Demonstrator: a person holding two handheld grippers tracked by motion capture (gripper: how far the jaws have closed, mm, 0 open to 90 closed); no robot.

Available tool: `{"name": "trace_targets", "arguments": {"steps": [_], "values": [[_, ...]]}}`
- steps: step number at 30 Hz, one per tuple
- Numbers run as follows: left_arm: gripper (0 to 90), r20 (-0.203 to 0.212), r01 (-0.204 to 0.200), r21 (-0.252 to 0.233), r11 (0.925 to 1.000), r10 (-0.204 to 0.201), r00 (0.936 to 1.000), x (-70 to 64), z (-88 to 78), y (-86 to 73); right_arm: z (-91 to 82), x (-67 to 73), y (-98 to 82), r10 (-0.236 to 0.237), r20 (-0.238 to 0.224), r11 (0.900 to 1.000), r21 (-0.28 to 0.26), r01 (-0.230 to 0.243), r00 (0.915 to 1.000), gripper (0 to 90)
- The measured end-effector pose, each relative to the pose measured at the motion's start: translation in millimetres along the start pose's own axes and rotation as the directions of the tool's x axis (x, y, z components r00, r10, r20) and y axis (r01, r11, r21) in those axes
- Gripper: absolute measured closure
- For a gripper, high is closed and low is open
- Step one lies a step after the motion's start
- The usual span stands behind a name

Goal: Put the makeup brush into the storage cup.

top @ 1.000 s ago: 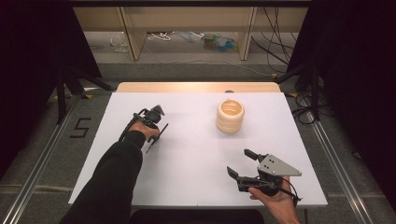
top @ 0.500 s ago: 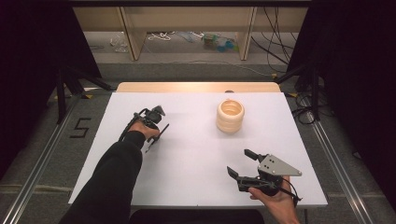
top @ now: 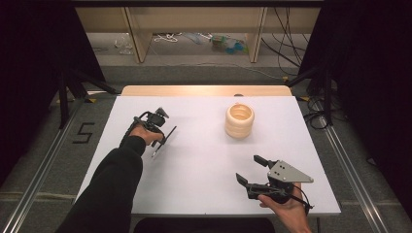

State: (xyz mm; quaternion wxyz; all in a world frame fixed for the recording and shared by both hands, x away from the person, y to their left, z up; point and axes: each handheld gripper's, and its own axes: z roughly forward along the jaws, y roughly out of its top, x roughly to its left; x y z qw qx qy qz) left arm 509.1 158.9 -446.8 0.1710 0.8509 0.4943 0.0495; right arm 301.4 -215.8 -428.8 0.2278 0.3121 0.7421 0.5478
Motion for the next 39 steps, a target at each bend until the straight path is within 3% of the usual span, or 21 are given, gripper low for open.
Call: {"name": "trace_targets", "arguments": {"steps": [1, 2, 3, 6, 9, 10, 11, 15, 23, 24, 29, 34, 35, 36, 39], "values": [[85.7, 0.015, 0.012, -0.001, 0.9999, -0.012, 0.9998, -3.4, -1.1, -0.9, -0.2, -0.1, 0.1, -0.001, 0.001, 1.0, 0.001, 0.001, 1.0, 18.3], [85.7, 0.02, -0.013, 0.001, 0.9999, 0.013, 0.9997, -4.7, -3.2, -1.3, -1.2, -0.2, 0.4, -0.005, 0.007, 1.0, 0.011, 0.005, 1.0, 18.3], [85.7, 0.024, -0.018, -0.007, 0.9998, 0.019, 0.9995, -7.5, -4.8, -2.0, 1.2, 0.5, -0.3, 0.007, -0.008, 1.0, -0.014, -0.007, 0.9999, 18.3], [85.7, 0.044, -0.061, -0.006, 0.9981, 0.061, 0.9971, -15.7, -9.5, -4.2, 0.4, -1.0, 0.5, -0.024, 0.004, 1.0, -0.014, 0.024, 0.9997, 18.3], [85.7, 0.055, -0.12, 0.002, 0.9928, 0.119, 0.9913, -24.3, -14.6, -6.0, 0.2, 0.5, 0.8, -0.022, 0.008, 1.0, -0.007, 0.022, 0.9997, 18.2], [85.7, 0.055, -0.148, 0.002, 0.9889, 0.148, 0.9875, -26.9, -16.3, -6.4, 0.5, 1.5, 0.7, -0.008, -0.005, 1.0, -0.004, 0.008, 1.0, 18.2], [85.7, 0.055, -0.184, -0.003, 0.983, 0.184, 0.9814, -28.8, -17.9, -6.5, -0.2, 0.1, 1.2, -0.039, 0.01, 0.999, -0.002, 0.039, 0.9992, 18.2], [85.7, 0.072, -0.228, -0.021, 0.9735, 0.229, 0.9708, -44.1, -24.1, -11.2, 0.4, 0.7, 1.4, -0.045, 0.007, 0.999, -0.006, 0.045, 0.999, 18.1], [85.6, 0.122, -0.308, -0.054, 0.95, 0.312, 0.9423, -73.0, -34.2, -22.9, 1.1, 3.3, 1.9, -0.044, 0.001, 0.999, -0.005, 0.044, 0.999, 18.1], [85.7, 0.12, -0.342, -0.038, 0.9388, 0.344, 0.9311, -74.1, -36.7, -23.1, 0.9, 3.1, 2.3, -0.052, -0.006, 0.999, -0.001, 0.052, 0.9986, 18.1], [85.7, 0.138, -0.374, -0.073, 0.9245, 0.381, 0.9143, -87.7, -42.4, -28.5, 1.1, 4.4, 2.7, -0.057, -0.008, 0.998, 0.001, 0.057, 0.9983, 18.2], [85.7, 0.163, -0.386, -0.101, 0.9168, 0.398, 0.9025, -95.9, -46.1, -35.3, 0.4, 4.8, 4.0, -0.071, -0.01, 0.997, 0.006, 0.071, 0.9974, 18.1], [85.7, 0.172, -0.364, -0.113, 0.9244, 0.379, 0.9091, -98.6, -46.5, -37.7, 0.6, 4.9, 4.2, -0.073, -0.012, 0.997, 0.004, 0.073, 0.9973, 18.1], [85.6, 0.174, -0.358, -0.129, 0.9247, 0.377, 0.9098, -100.1, -46.5, -39.3, 1.3, 5.0, 4.5, -0.077, -0.012, 0.997, -0.003, 0.077, 0.9969, 18.0], [85.6, 0.176, -0.373, -0.123, 0.9195, 0.39, 0.9037, -103.8, -48.5, -44.2, 0.8, 6.6, 7.5, -0.108, -0.017, 0.994, 0.006, 0.108, 0.994, 17.6]]}}
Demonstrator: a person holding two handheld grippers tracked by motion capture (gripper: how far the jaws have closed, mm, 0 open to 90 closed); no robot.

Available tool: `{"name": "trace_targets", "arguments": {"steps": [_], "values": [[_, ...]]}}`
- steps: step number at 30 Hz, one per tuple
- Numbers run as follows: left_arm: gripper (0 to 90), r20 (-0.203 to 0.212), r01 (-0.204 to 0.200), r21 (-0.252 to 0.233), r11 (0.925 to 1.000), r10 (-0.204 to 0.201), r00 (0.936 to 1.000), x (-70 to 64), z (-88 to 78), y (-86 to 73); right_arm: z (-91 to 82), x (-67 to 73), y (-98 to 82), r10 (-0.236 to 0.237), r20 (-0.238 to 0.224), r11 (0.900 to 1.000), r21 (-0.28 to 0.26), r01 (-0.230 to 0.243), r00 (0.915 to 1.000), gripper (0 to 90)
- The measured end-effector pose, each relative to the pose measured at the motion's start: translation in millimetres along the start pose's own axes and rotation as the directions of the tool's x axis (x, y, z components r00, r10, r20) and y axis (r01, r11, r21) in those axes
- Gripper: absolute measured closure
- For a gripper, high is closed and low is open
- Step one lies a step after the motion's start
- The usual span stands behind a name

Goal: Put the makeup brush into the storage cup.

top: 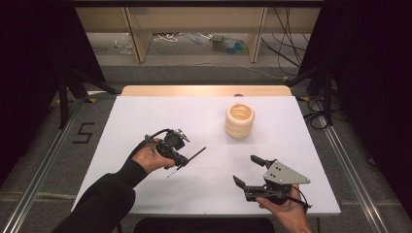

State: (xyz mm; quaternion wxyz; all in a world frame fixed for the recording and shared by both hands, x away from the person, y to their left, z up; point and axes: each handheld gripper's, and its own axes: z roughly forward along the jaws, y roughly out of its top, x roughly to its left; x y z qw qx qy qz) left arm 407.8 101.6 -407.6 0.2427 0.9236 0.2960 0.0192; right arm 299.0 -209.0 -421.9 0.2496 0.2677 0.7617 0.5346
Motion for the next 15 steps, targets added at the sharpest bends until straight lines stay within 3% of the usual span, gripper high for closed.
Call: {"name": "trace_targets", "arguments": {"steps": [6, 7, 8, 10, 12, 13, 15], "values": [[85.7, 0.005, -0.027, -0.017, 0.9995, 0.027, 0.9996, -11.8, 0.4, -3.0, 3.3, 6.2, 6.2, -0.118, -0.029, 0.993, 0.025, 0.119, 0.9926, 16.4], [85.6, 0.015, -0.011, -0.016, 0.9998, 0.011, 0.9998, -15.3, 0.9, -3.8, 4.3, 7.7, 7.5, -0.142, -0.027, 0.989, 0.026, 0.143, 0.9895, 16.4], [85.7, 0.016, -0.014, -0.015, 0.9998, 0.014, 0.9998, -17.7, 1.2, -4.2, 4.7, 8.7, 9.1, -0.166, -0.032, 0.985, 0.034, 0.167, 0.9856, 16.2], [85.7, 0.015, -0.057, -0.003, 0.9984, 0.057, 0.9983, -19.6, 0.5, -4.1, 5.5, 10.2, 12.5, -0.213, -0.049, 0.975, 0.049, 0.216, 0.9757, 16.2], [85.6, 0.026, -0.042, 0.005, 0.9991, 0.041, 0.9988, -25.8, -1.0, -4.8, 6.3, 11.4, 15.6, -0.259, -0.065, 0.963, 0.065, 0.263, 0.9637, 16.3], [85.6, 0.031, -0.018, -0.026, 0.9995, 0.019, 0.9994, -29.7, 0.8, -5.4, 7.2, 11.8, 17.1, -0.282, -0.074, 0.955, 0.073, 0.287, 0.9567, 16.3], [85.6, 0.027, -0.099, -0.003, 0.9951, 0.099, 0.9947, -28.6, -0.5, -3.6, 9.0, 13.5, 19.4, -0.321, -0.092, 0.94, 0.089, 0.329, 0.9427, 16.9]]}}
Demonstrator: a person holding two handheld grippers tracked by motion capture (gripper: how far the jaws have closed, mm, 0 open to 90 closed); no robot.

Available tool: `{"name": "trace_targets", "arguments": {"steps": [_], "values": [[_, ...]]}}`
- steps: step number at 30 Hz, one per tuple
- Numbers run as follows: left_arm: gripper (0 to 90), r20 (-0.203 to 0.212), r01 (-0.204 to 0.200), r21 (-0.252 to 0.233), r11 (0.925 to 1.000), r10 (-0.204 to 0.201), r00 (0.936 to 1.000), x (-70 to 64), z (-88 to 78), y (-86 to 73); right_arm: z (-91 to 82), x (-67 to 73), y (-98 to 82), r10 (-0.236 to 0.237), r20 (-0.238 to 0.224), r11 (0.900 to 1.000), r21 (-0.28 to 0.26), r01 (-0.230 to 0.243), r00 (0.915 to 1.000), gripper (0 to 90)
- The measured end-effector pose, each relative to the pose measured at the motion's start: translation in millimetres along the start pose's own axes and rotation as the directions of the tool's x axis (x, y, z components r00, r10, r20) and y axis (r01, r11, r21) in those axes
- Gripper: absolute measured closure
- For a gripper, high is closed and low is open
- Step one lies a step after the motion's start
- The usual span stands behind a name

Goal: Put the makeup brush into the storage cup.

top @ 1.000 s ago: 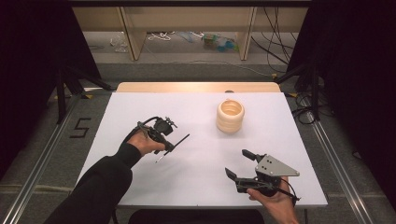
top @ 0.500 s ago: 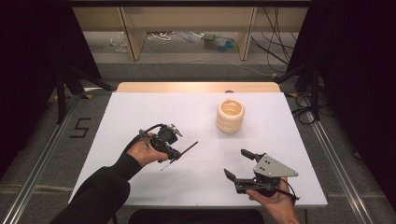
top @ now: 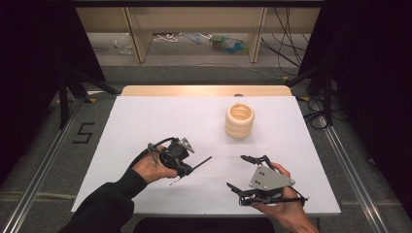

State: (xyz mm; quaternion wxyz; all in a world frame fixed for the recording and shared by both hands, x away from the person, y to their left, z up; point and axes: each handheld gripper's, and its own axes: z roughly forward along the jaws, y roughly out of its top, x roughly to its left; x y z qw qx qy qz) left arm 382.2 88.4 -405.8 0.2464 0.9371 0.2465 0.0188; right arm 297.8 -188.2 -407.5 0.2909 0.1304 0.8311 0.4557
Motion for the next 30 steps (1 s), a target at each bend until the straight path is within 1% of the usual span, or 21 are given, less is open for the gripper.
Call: {"name": "trace_targets", "arguments": {"steps": [3, 4, 5, 9, 10, 11, 12, 13, 15, 17, 18, 19, 20, 21, 22, 23, 26, 27, 28, 29, 30], "values": [[85.6, 0.017, 0.001, 0.006, 1.0, -0.001, 0.9999, -5.5, 0.9, 0.9, 3.7, 1.1, 4.2, -0.059, -0.021, 0.998, 0.018, 0.06, 0.998, 17.0], [85.6, 0.016, -0.009, 0.01, 0.9999, 0.009, 0.9998, -6.3, 0.8, 1.5, 5.0, 1.9, 5.6, -0.073, -0.025, 0.997, 0.024, 0.074, 0.997, 17.0], [85.7, 0.02, -0.006, 0.009, 0.9999, 0.006, 0.9998, -8.1, 1.3, 1.9, 6.6, 2.7, 6.8, -0.091, -0.031, 0.995, 0.026, 0.092, 0.9954, 17.0], [85.6, 0.026, -0.03, 0.031, 0.9991, 0.029, 0.9992, -12.7, 1.6, 4.9, 13.9, 7.8, 9.8, -0.153, -0.058, 0.987, 0.044, 0.156, 0.9865, 17.8], [85.6, 0.03, -0.03, 0.029, 0.9991, 0.029, 0.9991, -14.3, 2.1, 5.3, 15.6, 9.0, 10.3, -0.169, -0.069, 0.984, 0.048, 0.172, 0.9833, 18.5], [85.6, 0.036, -0.041, 0.038, 0.9985, 0.04, 0.9986, -14.9, 1.6, 5.9, 17.3, 10.4, 10.6, -0.183, -0.078, 0.981, 0.051, 0.187, 0.98, 18.5], [85.6, 0.042, -0.034, 0.033, 0.9989, 0.032, 0.9986, -16.3, 2.1, 6.2, 18.9, 11.6, 10.9, -0.194, -0.086, 0.979, 0.054, 0.199, 0.9773, 18.5], [85.6, 0.042, -0.043, 0.043, 0.9982, 0.041, 0.9983, -16.6, 1.9, 6.7, 20.3, 12.5, 11.2, -0.202, -0.085, 0.977, 0.058, 0.207, 0.9757, 18.5], [85.6, 0.045, -0.044, 0.044, 0.998, 0.042, 0.9981, -18.3, 2.4, 7.1, 23.6, 14.0, 11.6, -0.218, -0.097, 0.973, 0.063, 0.224, 0.9712, 18.8], [85.6, 0.053, -0.055, 0.053, 0.9971, 0.052, 0.9973, -20.7, 2.4, 7.7, 26.5, 15.2, 12.1, -0.235, -0.104, 0.967, 0.07, 0.243, 0.9663, 19.4], [85.6, 0.052, -0.053, 0.048, 0.9974, 0.051, 0.9974, -22.7, 2.9, 7.9, 27.9, 15.8, 12.2, -0.236, -0.11, 0.967, 0.072, 0.245, 0.9653, 19.6], [85.6, 0.056, -0.065, 0.057, 0.9963, 0.062, 0.9965, -23.5, 2.7, 8.6, 29.3, 16.1, 12.4, -0.234, -0.118, 0.967, 0.073, 0.243, 0.9651, 19.8], [85.6, 0.056, -0.069, 0.058, 0.9959, 0.066, 0.9962, -24.8, 3.3, 9.1, 30.9, 15.6, 12.7, -0.245, -0.121, 0.964, 0.073, 0.255, 0.962, 20.0], [85.6, 0.056, -0.07, 0.057, 0.9959, 0.067, 0.9962, -26.2, 3.8, 9.7, 32.3, 16.1, 13.0, -0.244, -0.134, 0.964, 0.074, 0.255, 0.9605, 20.1], [85.6, 0.059, -0.079, 0.064, 0.9948, 0.075, 0.9955, -27.2, 3.7, 10.4, 33.9, 16.6, 13.2, -0.251, -0.131, 0.962, 0.075, 0.262, 0.9591, 20.1], [85.6, 0.059, -0.078, 0.063, 0.9949, 0.075, 0.9955, -28.8, 4.3, 10.7, 35.3, 16.1, 13.4, -0.265, -0.14, 0.958, 0.077, 0.277, 0.954, 20.5], [85.6, 0.067, -0.092, 0.072, 0.9932, 0.087, 0.994, -31.7, 5.3, 11.9, 39.0, 16.7, 13.9, -0.275, -0.164, 0.954, 0.073, 0.29, 0.9472, 21.5], [85.6, 0.065, -0.097, 0.072, 0.9928, 0.092, 0.9936, -32.7, 5.5, 12.3, 40.2, 17.1, 14.0, -0.278, -0.164, 0.953, 0.073, 0.293, 0.9465, 21.8], [85.6, 0.067, -0.101, 0.075, 0.9921, 0.096, 0.9931, -33.2, 5.9, 12.7, 40.9, 17.7, 13.9, -0.271, -0.184, 0.954, 0.077, 0.289, 0.9447, 22.8], [85.6, 0.068, -0.104, 0.078, 0.9916, 0.098, 0.9928, -34.3, 6.3, 12.9, 42.2, 17.2, 14.3, -0.295, -0.183, 0.947, 0.076, 0.313, 0.9377, 24.1], [85.6, 0.068, -0.106, 0.081, 0.9911, 0.101, 0.9926, -35.5, 6.6, 13.3, 42.6, 18.2, 14.1, -0.287, -0.195, 0.948, 0.08, 0.307, 0.9378, 25.0]]}}
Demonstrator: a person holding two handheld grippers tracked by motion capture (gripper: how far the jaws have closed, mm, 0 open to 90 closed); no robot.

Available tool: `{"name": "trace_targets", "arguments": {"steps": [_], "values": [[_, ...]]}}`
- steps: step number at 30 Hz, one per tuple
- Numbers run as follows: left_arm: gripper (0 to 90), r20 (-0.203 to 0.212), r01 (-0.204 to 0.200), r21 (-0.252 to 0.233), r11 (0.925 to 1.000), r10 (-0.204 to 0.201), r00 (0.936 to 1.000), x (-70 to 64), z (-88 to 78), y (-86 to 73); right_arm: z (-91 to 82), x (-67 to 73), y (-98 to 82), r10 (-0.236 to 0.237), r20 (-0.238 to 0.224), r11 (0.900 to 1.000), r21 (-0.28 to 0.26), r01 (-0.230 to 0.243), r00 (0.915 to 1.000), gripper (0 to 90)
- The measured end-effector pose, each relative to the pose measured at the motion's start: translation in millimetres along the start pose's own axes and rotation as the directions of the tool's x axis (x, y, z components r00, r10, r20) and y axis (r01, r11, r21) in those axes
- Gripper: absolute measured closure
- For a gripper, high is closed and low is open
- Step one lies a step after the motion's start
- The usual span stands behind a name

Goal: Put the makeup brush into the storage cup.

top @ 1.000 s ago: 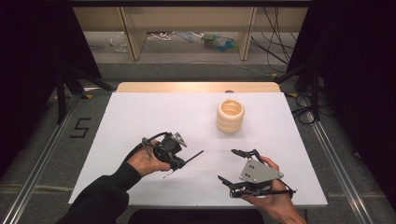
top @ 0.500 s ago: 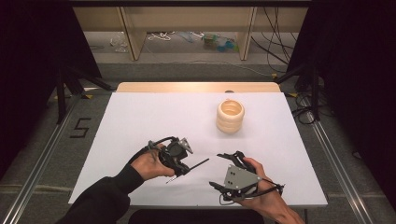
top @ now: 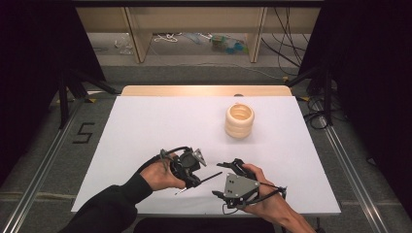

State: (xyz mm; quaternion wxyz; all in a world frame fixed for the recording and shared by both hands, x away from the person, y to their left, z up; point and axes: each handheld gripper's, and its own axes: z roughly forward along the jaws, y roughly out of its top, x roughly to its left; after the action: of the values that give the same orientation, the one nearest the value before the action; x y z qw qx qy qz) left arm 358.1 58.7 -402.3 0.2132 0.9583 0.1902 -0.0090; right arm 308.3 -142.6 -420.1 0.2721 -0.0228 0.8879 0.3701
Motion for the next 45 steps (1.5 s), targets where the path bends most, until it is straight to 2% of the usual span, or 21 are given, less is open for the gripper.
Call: {"name": "trace_targets", "arguments": {"steps": [5, 6, 8, 9, 12, 17, 20, 21, 24, 25, 27, 29, 30, 32, 33, 35, 36, 38, 42, 43, 45], "values": [[85.6, 0.009, -0.016, 0.007, 0.9998, 0.016, 0.9998, -3.5, 0.7, 2.1, 5.5, 1.2, -0.3, -0.058, -0.029, 0.998, 0.014, 0.059, 0.9979, 29.3], [85.6, 0.013, -0.02, 0.012, 0.9997, 0.02, 0.9997, -3.8, 0.5, 2.6, 6.2, 0.0, -0.8, -0.095, -0.025, 0.995, 0.02, 0.095, 0.9952, 30.0], [85.6, 0.012, -0.017, 0.011, 0.9998, 0.017, 0.9998, -5.2, 0.4, 3.2, 7.1, 3.2, 0.2, -0.085, -0.034, 0.996, 0.029, 0.086, 0.9958, 30.6], [85.6, 0.016, -0.022, 0.012, 0.9997, 0.021, 0.9996, -5.2, 0.2, 3.7, 7.9, 1.0, 0.5, -0.132, -0.027, 0.991, 0.031, 0.132, 0.9909, 31.8], [85.6, 0.017, -0.028, 0.006, 0.9996, 0.028, 0.9995, -6.7, -1.2, 4.4, 9.7, 1.2, 1.7, -0.16, -0.023, 0.987, 0.023, 0.161, 0.9868, 34.6], [85.6, 0.025, -0.028, 0.005, 0.9996, 0.028, 0.9993, -8.2, -3.3, 4.5, 9.6, 4.6, 1.6, -0.159, -0.029, 0.986, 0.051, 0.16, 0.9869, 39.0], [85.6, 0.03, -0.03, 0.01, 0.9995, 0.029, 0.9991, -8.7, -2.7, 4.6, 10.4, 4.2, 3.5, -0.208, -0.026, 0.977, 0.051, 0.209, 0.9778, 41.8], [85.6, 0.027, -0.029, 0.013, 0.9995, 0.029, 0.9992, -9.3, -2.2, 4.8, 10.2, 6.3, 3.3, -0.189, -0.036, 0.979, 0.066, 0.191, 0.9814, 42.7], [85.6, 0.033, -0.055, 0.036, 0.9978, 0.054, 0.998, -9.2, -2.9, 5.7, 13.3, 5.0, 4.7, -0.253, -0.044, 0.966, 0.048, 0.255, 0.9666, 44.1], [85.6, 0.033, -0.057, 0.034, 0.9978, 0.056, 0.9979, -9.3, -2.4, 6.1, 13.7, 6.5, 4.8, -0.238, -0.038, 0.969, 0.052, 0.24, 0.9705, 45.4], [85.6, 0.036, -0.042, 0.024, 0.9988, 0.041, 0.9985, -10.8, -1.2, 6.3, 13.8, 6.3, 5.0, -0.257, -0.04, 0.964, 0.065, 0.259, 0.9657, 47.4], [85.6, 0.042, -0.039, 0.029, 0.9988, 0.038, 0.9984, -11.5, -0.8, 6.6, 13.5, 9.7, 4.5, -0.219, -0.04, 0.971, 0.089, 0.222, 0.975, 48.7], [85.6, 0.042, -0.065, 0.049, 0.9967, 0.063, 0.9972, -10.0, -1.5, 7.2, 15.8, 7.1, 5.0, -0.27, -0.046, 0.96, 0.064, 0.273, 0.9617, 49.6], [85.6, 0.049, -0.068, 0.059, 0.9959, 0.066, 0.9967, -10.3, -1.1, 7.6, 16.3, 6.4, 5.4, -0.301, -0.053, 0.95, 0.068, 0.304, 0.9521, 52.1], [85.6, 0.048, -0.065, 0.057, 0.9963, 0.062, 0.9969, -10.7, -0.8, 7.8, 17.1, 8.7, 5.6, -0.288, -0.056, 0.954, 0.074, 0.292, 0.956, 52.9], [85.6, 0.05, -0.072, 0.063, 0.9954, 0.069, 0.9964, -10.7, -0.6, 8.4, 17.7, 8.5, 6.0, -0.313, -0.063, 0.945, 0.078, 0.318, 0.9476, 54.4], [85.6, 0.05, -0.072, 0.063, 0.9954, 0.069, 0.9964, -10.8, -0.4, 8.6, 17.1, 11.3, 5.1, -0.279, -0.068, 0.954, 0.092, 0.284, 0.9579, 55.7], [85.6, 0.05, -0.072, 0.064, 0.9953, 0.069, 0.9963, -11.1, -0.2, 8.9, 16.6, 13.1, 5.6, -0.266, -0.054, 0.958, 0.093, 0.27, 0.9624, 57.9], [85.6, 0.058, -0.066, 0.063, 0.9958, 0.062, 0.9964, -12.2, -0.5, 9.6, 17.6, 12.7, 6.1, -0.286, -0.072, 0.952, 0.091, 0.292, 0.9555, 60.0], [85.6, 0.059, -0.067, 0.064, 0.9957, 0.064, 0.9962, -12.3, -0.2, 9.8, 18.0, 11.8, 6.2, -0.306, -0.075, 0.946, 0.091, 0.312, 0.949, 60.5], [85.6, 0.059, -0.072, 0.07, 0.995, 0.068, 0.996, -12.4, 0.3, 10.2, 18.0, 13.1, 6.3, -0.301, -0.071, 0.947, 0.098, 0.307, 0.951, 62.5]]}}
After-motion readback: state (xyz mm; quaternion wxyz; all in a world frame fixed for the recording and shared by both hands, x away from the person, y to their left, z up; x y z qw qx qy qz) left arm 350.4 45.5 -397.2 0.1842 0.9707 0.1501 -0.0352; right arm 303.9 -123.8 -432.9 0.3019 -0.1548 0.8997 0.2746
